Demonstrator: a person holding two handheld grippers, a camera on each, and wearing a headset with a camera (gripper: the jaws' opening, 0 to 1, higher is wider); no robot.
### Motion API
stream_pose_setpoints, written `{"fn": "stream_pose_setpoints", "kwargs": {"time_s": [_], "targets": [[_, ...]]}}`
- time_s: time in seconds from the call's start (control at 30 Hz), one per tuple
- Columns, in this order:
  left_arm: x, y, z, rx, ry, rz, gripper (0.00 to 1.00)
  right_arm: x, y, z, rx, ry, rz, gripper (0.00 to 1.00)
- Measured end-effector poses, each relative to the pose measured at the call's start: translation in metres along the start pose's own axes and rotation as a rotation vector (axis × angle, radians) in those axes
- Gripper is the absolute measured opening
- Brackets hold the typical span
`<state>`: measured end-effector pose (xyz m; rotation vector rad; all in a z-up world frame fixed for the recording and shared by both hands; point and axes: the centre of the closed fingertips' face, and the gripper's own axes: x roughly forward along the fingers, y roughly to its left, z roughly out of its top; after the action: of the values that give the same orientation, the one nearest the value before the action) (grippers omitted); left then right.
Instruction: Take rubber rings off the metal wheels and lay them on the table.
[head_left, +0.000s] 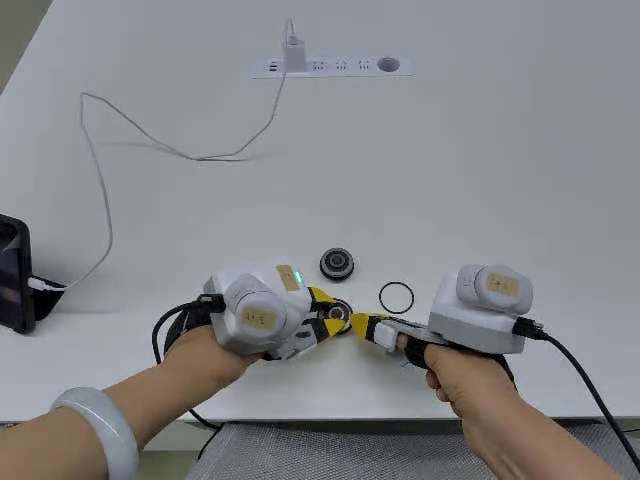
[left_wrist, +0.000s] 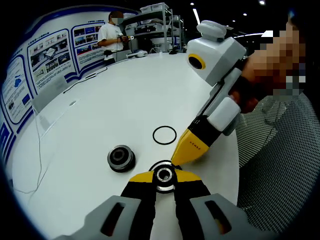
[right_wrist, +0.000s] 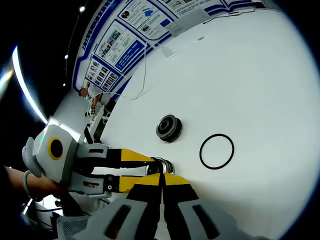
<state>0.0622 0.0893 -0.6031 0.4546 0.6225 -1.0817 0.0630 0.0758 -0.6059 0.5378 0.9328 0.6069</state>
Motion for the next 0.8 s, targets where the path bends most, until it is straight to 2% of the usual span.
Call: {"fn": "stream_pose_setpoints", "kwargs": {"time_s": [0.63,0.8], "targets": [[-0.0009,-0.0022,0.003,0.024,0.003,-0.013,0.14,-0.0002,0.0047,0.0006,-0.003,0.0,0.012,0.02],[-0.0058,-0.0047,0.0094,0.023,-0.023,-0.018,0.13,0.0,0.005,0.0013,-0.002,-0.001,0.01,0.02]]}}
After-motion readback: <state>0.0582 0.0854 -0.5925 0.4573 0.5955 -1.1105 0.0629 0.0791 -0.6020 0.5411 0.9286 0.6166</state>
